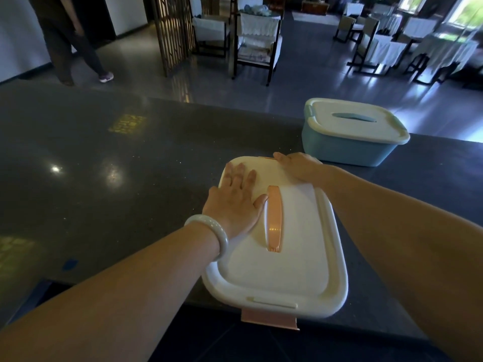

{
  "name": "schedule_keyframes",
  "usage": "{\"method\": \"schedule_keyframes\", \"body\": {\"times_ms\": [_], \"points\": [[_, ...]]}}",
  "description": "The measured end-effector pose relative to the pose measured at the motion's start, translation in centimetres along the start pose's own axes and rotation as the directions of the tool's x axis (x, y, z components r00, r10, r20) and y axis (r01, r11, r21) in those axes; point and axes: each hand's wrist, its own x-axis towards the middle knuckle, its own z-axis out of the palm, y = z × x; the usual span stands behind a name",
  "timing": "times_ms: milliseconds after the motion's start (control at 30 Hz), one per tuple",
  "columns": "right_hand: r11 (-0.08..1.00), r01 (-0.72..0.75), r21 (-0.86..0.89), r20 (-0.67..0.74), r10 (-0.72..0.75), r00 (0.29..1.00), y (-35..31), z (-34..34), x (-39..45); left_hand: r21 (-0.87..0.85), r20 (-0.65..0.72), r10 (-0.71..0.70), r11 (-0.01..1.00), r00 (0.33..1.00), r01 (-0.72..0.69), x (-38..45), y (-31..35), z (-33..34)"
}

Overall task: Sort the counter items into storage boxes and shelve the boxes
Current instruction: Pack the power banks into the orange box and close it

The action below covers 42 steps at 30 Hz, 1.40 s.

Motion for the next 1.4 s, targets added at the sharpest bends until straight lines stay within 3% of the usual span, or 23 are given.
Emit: {"method": "schedule_keyframes", "body": {"times_ms": [100,133,200,300,567,667,733,867,933,1033,1200,1400], "points": [[0.993,0.016,-0.113,-0.064,-0.024,0.998,0.4,0.5,-1.1,-0.007,0.024,0.000,1.000,1.000,0.000,-0.1,0.1,-0.1],[0.997,-0.006,-0.078,-0.114,-0.003,0.993,0.7,0.7,-1.6,-0.029,0.035,-0.014,0.999,0.999,0.015,0.0,0.2,-0.1],[0.990,-0.081,0.118,-0.198,0.103,0.975,1.7,1.2,-3.0,-0.073,0.047,-0.032,0.997,0.998,0.035,0.2,0.2,-0.2],[0.920,-0.164,0.355,-0.164,0.234,0.958,4.0,2.1,-6.1,-0.116,0.028,-0.038,0.992,0.999,0.041,0.5,0.1,-0.1],[0.704,-0.118,0.701,-0.107,0.266,0.958,6.1,5.7,-15.5,-0.284,0.051,0.030,0.959,0.998,-0.014,0.9,-1.0,-1.7],[0.689,-0.097,0.718,-0.115,0.254,0.960,5.6,5.4,-15.8,-0.484,-0.044,-0.056,0.874,0.997,0.028,-0.6,-1.7,-2.7],[0.680,-0.095,0.727,-0.112,0.253,0.961,5.4,5.2,-15.8,-0.598,-0.037,-0.169,0.794,0.985,0.113,-2.7,-2.0,-2.6],[0.669,-0.090,0.738,-0.093,0.233,0.968,5.4,4.9,-16.2,-0.730,0.263,-0.328,0.547,0.907,0.410,-6.7,-1.8,-1.6],[0.661,-0.085,0.746,-0.074,0.210,0.975,5.4,5.0,-16.5,-0.770,0.316,-0.339,0.454,0.886,0.448,-7.1,-1.5,-1.4],[0.661,-0.087,0.746,-0.066,0.203,0.977,5.1,5.0,-16.7,-0.803,0.307,-0.352,0.402,0.884,0.439,-6.8,-1.3,-1.9],[0.703,-0.038,0.710,-0.125,0.179,0.976,5.7,3.5,-17.2,-0.787,0.192,-0.375,0.493,0.907,0.370,-6.6,-0.4,-3.5],[0.677,0.021,0.736,-0.233,0.224,0.946,11.0,-1.0,-19.9,-0.841,-0.065,-0.301,0.529,0.951,0.110,-5.6,6.1,-6.9]]}}
